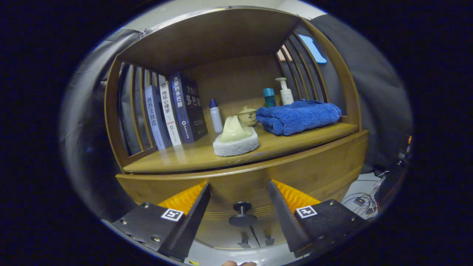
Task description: Pull open the drawer, take out the items inside it, and place them on the countertop above the cabinet.
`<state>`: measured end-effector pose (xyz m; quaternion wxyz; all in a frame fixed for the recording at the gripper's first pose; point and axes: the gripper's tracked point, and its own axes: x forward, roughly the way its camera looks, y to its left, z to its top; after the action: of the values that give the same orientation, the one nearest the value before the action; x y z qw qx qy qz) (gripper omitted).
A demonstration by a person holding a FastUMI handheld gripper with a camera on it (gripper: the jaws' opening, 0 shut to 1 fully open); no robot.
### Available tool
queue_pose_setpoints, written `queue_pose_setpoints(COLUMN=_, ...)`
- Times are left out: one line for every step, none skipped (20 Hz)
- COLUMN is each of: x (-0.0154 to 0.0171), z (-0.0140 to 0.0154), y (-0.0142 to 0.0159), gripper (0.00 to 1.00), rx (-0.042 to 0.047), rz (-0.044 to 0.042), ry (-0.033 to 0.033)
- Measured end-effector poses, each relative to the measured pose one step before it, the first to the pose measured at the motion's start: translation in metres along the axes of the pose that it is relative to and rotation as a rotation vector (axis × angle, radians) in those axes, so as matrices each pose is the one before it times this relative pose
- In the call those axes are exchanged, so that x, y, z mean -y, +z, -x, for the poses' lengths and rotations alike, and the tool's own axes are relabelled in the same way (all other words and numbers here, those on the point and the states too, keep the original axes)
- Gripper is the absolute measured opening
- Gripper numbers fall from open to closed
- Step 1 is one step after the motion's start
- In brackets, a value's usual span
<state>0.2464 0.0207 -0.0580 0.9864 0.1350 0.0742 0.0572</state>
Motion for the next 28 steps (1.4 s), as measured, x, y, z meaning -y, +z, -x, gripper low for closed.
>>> queue_pose_setpoints(x=-0.00059, z=-0.00133, y=0.00006, gripper=0.95, rx=-0.00341, rz=0.00073, ry=-0.00024)
queue_pose_setpoints(x=0.00057, z=-0.00063, y=0.00027, gripper=0.95, rx=-0.00332, rz=0.0011, ry=0.00008)
queue_pose_setpoints(x=0.00028, z=-0.00133, y=0.00055, gripper=0.95, rx=-0.00234, rz=0.00161, ry=0.00027)
queue_pose_setpoints(x=-0.00002, z=-0.00205, y=0.00044, gripper=0.95, rx=-0.00199, rz=0.00006, ry=-0.00018)
queue_pose_setpoints(x=-0.00072, z=-0.00156, y=0.00003, gripper=0.95, rx=-0.00446, rz=0.00104, ry=-0.00084)
queue_pose_setpoints(x=0.0001, z=-0.0017, y=0.00039, gripper=0.95, rx=-0.00827, rz=0.00126, ry=-0.00152)
queue_pose_setpoints(x=0.00053, z=0.00085, y=0.0006, gripper=0.95, rx=-0.00036, rz=-0.00125, ry=-0.00099)
queue_pose_setpoints(x=-0.00039, z=-0.00108, y=-0.00035, gripper=0.95, rx=-0.00611, rz=0.00016, ry=-0.00032)
queue_pose_setpoints(x=0.00062, z=0.00021, y=-0.00064, gripper=0.95, rx=-0.00233, rz=-0.00495, ry=-0.00181)
queue_pose_setpoints(x=0.00329, z=0.00025, y=-0.00638, gripper=0.95, rx=-0.03137, rz=0.00212, ry=-0.01473)
queue_pose_setpoints(x=0.00696, z=0.00048, y=-0.00509, gripper=0.94, rx=-0.02635, rz=0.032, ry=-0.0284)
queue_pose_setpoints(x=0.00508, z=0.00302, y=-0.00196, gripper=0.94, rx=-0.02091, rz=0.03977, ry=-0.00711)
queue_pose_setpoints(x=-0.00175, z=0.00828, y=0.00149, gripper=0.94, rx=-0.01603, rz=0.0263, ry=0.03153)
queue_pose_setpoints(x=-0.0045, z=0.01072, y=0.00026, gripper=0.94, rx=-0.01776, rz=0.02063, ry=0.05024)
queue_pose_setpoints(x=-0.00001, z=0.00784, y=-0.00035, gripper=0.93, rx=-0.01381, rz=0.02966, ry=0.02985)
queue_pose_setpoints(x=0.0059, z=0.00807, y=-0.00157, gripper=0.93, rx=-0.02309, rz=0.03645, ry=0.01707)
queue_pose_setpoints(x=0.01329, z=0.0089, y=-0.00279, gripper=0.93, rx=-0.02714, rz=0.04628, ry=-0.00732)
queue_pose_setpoints(x=0.01662, z=0.01242, y=-0.00459, gripper=0.93, rx=-0.02733, rz=0.05152, ry=-0.01613)
queue_pose_setpoints(x=0.01805, z=0.013, y=-0.0079, gripper=0.93, rx=-0.02494, rz=0.05038, ry=-0.01723)
queue_pose_setpoints(x=0.01983, z=0.01099, y=-0.00679, gripper=0.93, rx=-0.01631, rz=0.04135, ry=-0.01866)
queue_pose_setpoints(x=0.02244, z=0.00901, y=-0.00664, gripper=0.93, rx=-0.00188, rz=0.02406, ry=-0.02006)
queue_pose_setpoints(x=0.02176, z=0.00785, y=-0.01032, gripper=0.93, rx=-0.00986, rz=0.00049, ry=-0.01913)
queue_pose_setpoints(x=0.02026, z=0.00626, y=-0.0119, gripper=0.89, rx=-0.01369, rz=-0.00306, ry=-0.01926)
queue_pose_setpoints(x=0.02202, z=0.00552, y=-0.01085, gripper=0.88, rx=-0.01265, rz=0.00425, ry=-0.02355)
queue_pose_setpoints(x=0.02178, z=0.00437, y=-0.01198, gripper=0.88, rx=-0.008, rz=0.00619, ry=-0.01784)
queue_pose_setpoints(x=0.01645, z=0.00197, y=-0.00966, gripper=0.88, rx=-0.00511, rz=0.00375, ry=-0.00729)
queue_pose_setpoints(x=0.0139, z=0.00039, y=-0.00795, gripper=0.88, rx=0.00214, rz=0.00198, ry=-0.00454)
queue_pose_setpoints(x=0.01494, z=-0.00023, y=-0.00479, gripper=0.88, rx=0.01485, rz=0.00194, ry=-0.00164)
